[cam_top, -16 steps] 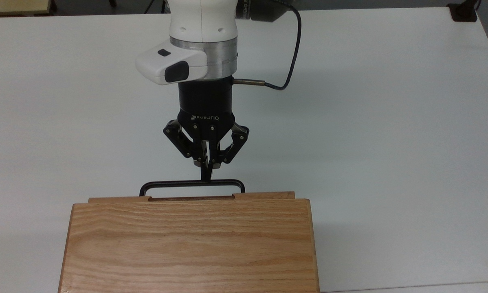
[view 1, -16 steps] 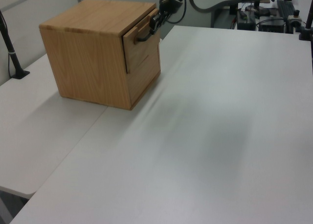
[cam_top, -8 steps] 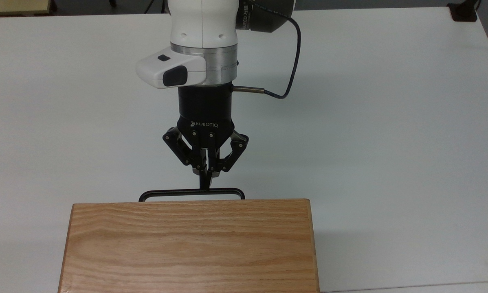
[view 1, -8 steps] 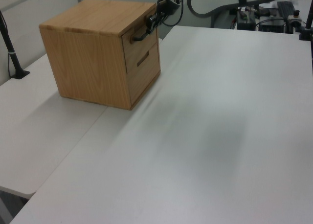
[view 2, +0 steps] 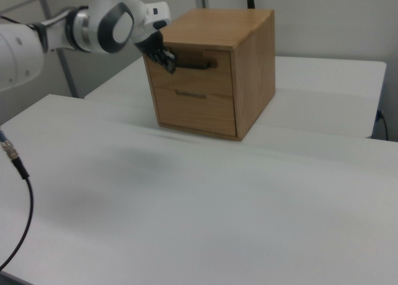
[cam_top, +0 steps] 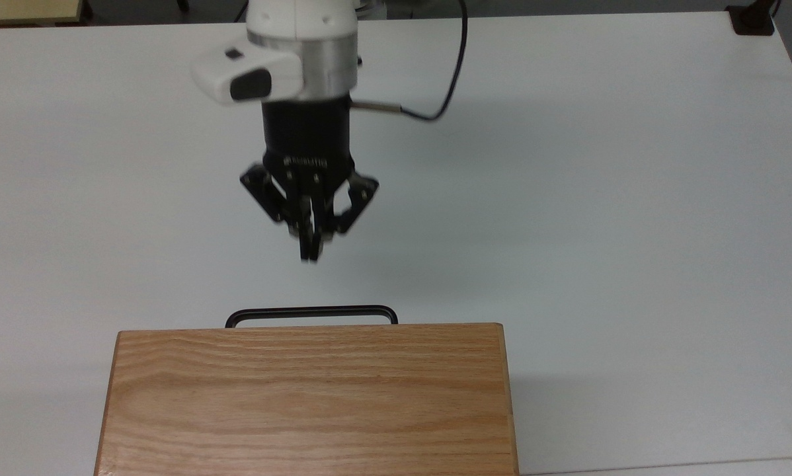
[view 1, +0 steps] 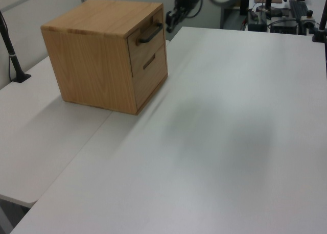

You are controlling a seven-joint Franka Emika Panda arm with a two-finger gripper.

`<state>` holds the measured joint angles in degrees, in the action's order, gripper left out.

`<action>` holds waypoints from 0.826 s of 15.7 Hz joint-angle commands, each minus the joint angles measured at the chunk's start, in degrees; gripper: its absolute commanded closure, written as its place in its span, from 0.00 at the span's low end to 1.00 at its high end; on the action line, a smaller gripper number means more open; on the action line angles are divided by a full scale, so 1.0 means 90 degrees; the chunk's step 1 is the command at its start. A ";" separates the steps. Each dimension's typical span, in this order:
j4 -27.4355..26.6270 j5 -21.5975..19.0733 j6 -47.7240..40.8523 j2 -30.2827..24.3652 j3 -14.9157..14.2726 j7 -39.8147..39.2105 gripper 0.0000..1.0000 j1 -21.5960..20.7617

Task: Close the drawer by sliding it

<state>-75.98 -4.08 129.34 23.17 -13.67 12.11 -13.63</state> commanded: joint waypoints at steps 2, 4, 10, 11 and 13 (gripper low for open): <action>-0.1353 -0.0026 -0.1974 -0.1606 -0.0024 -0.0369 0.09 -0.0087; -0.1402 0.0033 -0.2766 -0.1831 -0.0024 -0.0369 0.00 -0.0058; -0.1509 0.0550 -0.4107 -0.2301 -0.0014 -0.0428 0.00 -0.0028; -0.1567 0.0560 -0.4098 -0.2330 -0.0014 -0.0457 0.00 0.0001; -0.1588 0.0560 -0.4117 -0.2331 -0.0014 -0.0593 0.00 0.0089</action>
<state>-87.20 0.25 92.69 4.28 -13.68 9.17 -13.46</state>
